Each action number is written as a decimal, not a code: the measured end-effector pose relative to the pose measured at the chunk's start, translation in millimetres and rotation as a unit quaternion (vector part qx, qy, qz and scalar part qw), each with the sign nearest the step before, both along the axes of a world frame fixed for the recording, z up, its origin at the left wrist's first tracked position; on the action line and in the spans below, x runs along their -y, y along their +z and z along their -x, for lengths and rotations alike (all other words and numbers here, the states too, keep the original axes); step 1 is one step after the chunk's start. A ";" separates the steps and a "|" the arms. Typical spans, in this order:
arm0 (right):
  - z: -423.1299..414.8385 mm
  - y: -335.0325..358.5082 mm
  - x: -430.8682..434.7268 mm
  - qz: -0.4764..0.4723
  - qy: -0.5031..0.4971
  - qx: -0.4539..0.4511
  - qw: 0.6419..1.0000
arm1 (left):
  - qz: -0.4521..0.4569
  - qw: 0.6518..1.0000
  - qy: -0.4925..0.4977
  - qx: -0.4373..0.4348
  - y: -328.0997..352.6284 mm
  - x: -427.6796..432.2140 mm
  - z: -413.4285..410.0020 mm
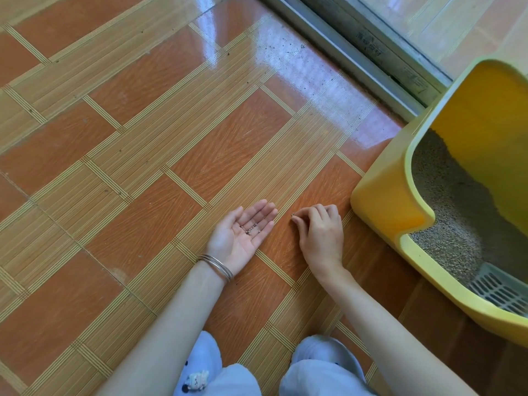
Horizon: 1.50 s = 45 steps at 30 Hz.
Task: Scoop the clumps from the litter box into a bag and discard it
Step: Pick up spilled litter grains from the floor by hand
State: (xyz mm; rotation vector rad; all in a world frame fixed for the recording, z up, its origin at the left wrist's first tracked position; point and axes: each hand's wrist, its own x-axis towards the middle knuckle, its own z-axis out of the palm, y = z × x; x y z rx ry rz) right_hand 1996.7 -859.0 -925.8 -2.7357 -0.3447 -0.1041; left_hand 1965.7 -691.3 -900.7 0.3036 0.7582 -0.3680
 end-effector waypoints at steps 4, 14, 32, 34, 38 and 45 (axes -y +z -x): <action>6.7 24.0 -7.4 -0.161 0.016 -0.085 0.983 | 0.001 1.000 -0.007 -0.004 0.3 4.0 1.2; 4.5 41.8 -3.4 -0.304 -0.054 -0.131 0.942 | 0.015 1.000 -0.003 -0.006 2.8 14.7 2.2; -7.3 5.3 4.1 -0.144 -0.046 -0.064 0.986 | 0.017 1.000 0.021 -0.007 -3.5 0.0 7.2; -5.8 4.3 3.3 -0.129 -0.043 -0.051 0.989 | 0.019 1.000 0.019 -0.005 -3.7 0.4 6.8; -3.5 1.4 1.0 -0.074 -0.026 -0.020 0.997 | 0.015 1.000 0.013 -0.004 -4.5 0.8 6.6; -5.6 3.5 -1.9 0.002 0.028 -0.019 0.999 | 0.003 1.000 0.003 -0.009 -4.4 3.7 7.7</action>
